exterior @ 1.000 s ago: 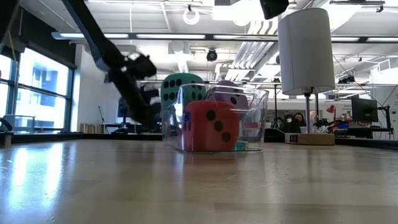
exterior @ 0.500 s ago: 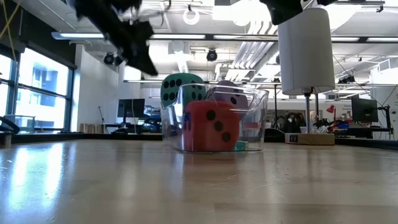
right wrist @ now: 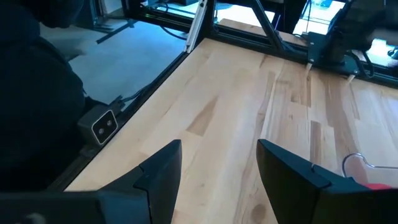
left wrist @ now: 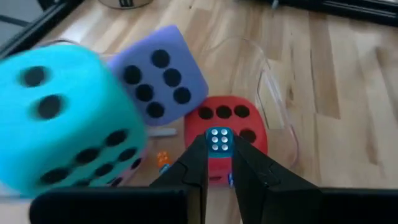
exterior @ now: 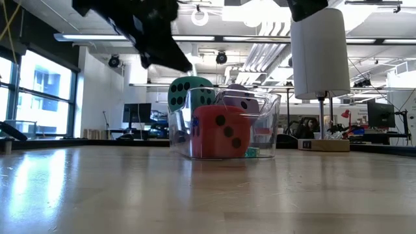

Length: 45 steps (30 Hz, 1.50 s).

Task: Pick & Place Dice
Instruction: Put the small blue dice into the transparent bin

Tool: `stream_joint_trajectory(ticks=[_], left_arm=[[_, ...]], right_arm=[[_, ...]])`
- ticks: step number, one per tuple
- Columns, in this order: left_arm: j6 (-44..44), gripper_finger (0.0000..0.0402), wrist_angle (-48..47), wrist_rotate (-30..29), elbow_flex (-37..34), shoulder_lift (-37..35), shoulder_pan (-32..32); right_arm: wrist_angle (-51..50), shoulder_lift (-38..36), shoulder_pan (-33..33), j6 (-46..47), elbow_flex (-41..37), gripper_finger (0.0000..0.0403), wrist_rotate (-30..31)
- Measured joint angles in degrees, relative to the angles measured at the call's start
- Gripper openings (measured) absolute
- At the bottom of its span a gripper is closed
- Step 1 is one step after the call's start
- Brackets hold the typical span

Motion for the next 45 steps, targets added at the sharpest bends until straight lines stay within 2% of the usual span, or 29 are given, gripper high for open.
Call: stream_joint_trajectory(ticks=[6, 12, 19, 27, 37, 40, 45], left_arm=[[0.1, 0.0041, 6.6, -0.1, 0.0, 7.2, 1.4], [-3.0, 0.0060, 6.9, 0.5, 0.0, 9.0, 4.2], [-2.2, 0.0067, 6.6, 2.6, 0.0, 10.5, 3.6], [6.3, 0.0069, 6.7, -6.1, 0.0, 10.5, 0.4], [5.8, 0.0073, 7.3, -7.1, 0.0, 10.9, 1.6], [4.6, 0.0090, 8.6, -7.8, 0.1, 11.5, 1.5], [4.8, 0.0140, 8.9, -7.7, 0.1, 12.6, 1.3]], right_arm=[[-0.6, 0.0, 0.0, 0.0, 0.0, 0.0199, 0.0], [-2.7, 0.0, 0.0, -0.6, 0.0, 0.0199, 0.0], [-3.0, 0.0, -0.1, -3.2, 0.0, 0.0199, 0.0], [-3.0, 0.0, -0.2, -3.5, 0.0, 0.0199, 0.7], [-3.5, 0.0, -0.1, -1.7, 0.0, 0.0199, -0.2], [-3.5, 0.0, -0.1, -1.7, 0.0, 0.0199, -0.3], [-3.4, 0.0, -0.1, -2.0, 0.0, 0.0199, -0.1]])
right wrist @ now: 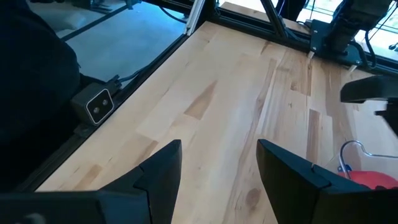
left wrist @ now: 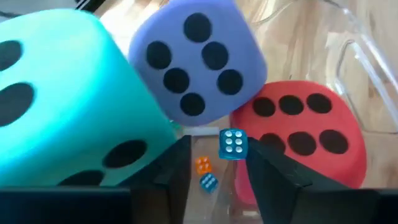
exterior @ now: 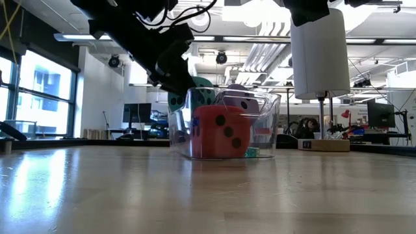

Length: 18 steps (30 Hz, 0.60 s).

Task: Pick & Place Dice
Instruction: Put the small blue dice into the transparent bin

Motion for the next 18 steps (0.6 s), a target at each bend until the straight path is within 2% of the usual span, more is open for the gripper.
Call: stream_joint_trajectory(ticks=[6, 18], left_arm=[[0.2, 0.0179, 0.4, 0.0, 0.0, 0.6, -1.1], [-1.5, 0.0182, 2.7, 1.4, 0.0, 0.3, -2.7]], right_arm=[[0.1, 0.0, -0.5, -0.2, 0.0, 0.0199, 0.0], [-0.8, 0.0, -0.5, 0.2, 0.0, 0.0199, -0.2]])
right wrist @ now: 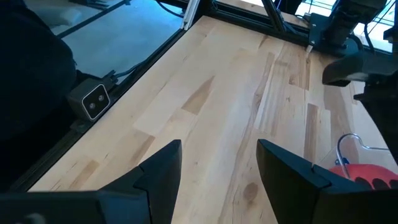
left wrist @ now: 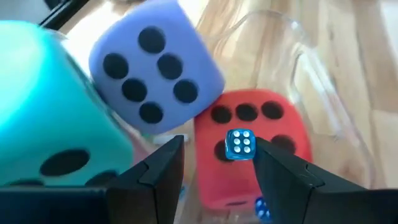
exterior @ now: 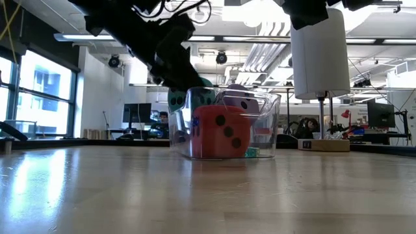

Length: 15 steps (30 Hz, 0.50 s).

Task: Pick & Place Dice
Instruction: Put the small blue dice into the transparent bin

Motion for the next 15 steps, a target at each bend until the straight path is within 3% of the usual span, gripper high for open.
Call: stream_joint_trajectory(ticks=[11, 15], left_arm=[[0.0, 0.0182, 1.5, 8.6, 0.0, 0.4, -0.6], [-0.1, 0.0182, 1.5, 6.6, 0.0, 1.4, 0.2]], right_arm=[[0.4, 0.0, 0.0, -0.4, 0.0, 0.0199, 0.2], [0.4, 0.0, 0.0, -0.4, 0.0, 0.0199, 0.2]])
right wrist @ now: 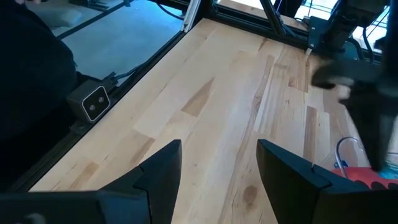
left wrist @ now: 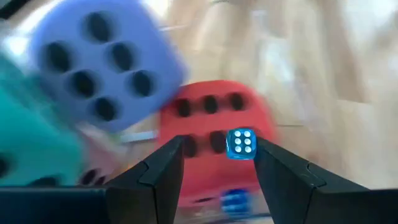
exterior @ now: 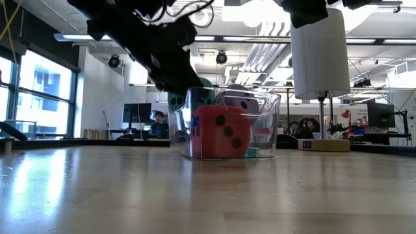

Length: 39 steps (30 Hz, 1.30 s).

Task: Pick & Place Dice
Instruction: Put the small blue dice into the transparent bin, then return to Home Position

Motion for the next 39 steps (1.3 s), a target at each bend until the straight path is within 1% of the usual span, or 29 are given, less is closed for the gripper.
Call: stream_joint_trajectory(ticks=[2, 9, 24, 28, 34, 36, 39], left_arm=[[-1.4, 0.0182, 0.0, -1.9, 0.0, 0.8, 1.0], [-5.8, 0.0182, -0.6, -1.7, 0.0, 1.9, 3.7], [-5.7, 0.0182, -2.3, -1.9, 0.0, 1.3, 1.8], [-3.4, 0.0182, -1.9, -1.2, 0.0, 0.6, 1.6], [0.6, 0.0182, -0.3, -2.0, -0.1, -0.1, 1.3], [3.6, 0.0182, -0.1, -2.0, -0.1, -0.5, 1.1], [5.9, 0.0182, 0.8, -3.3, -0.1, -0.9, 0.3]], right_arm=[[0.0, 0.0, 0.0, 0.0, 0.0, 0.0199, 0.0], [-0.1, 0.0, 0.0, 0.3, 0.0, 0.0199, -0.1], [-0.1, 0.0, 0.0, 0.4, 0.0, 0.0199, 0.0], [-0.1, 0.0, 0.0, 0.4, 0.0, 0.0199, 0.0], [-0.4, 0.0, 0.0, 0.4, 0.0, 0.0199, 0.1], [-1.2, 0.0, 0.0, 0.5, 0.0, 0.0199, 2.0], [-1.9, 0.0, 0.0, 4.5, 0.0, 0.0199, 7.5]])
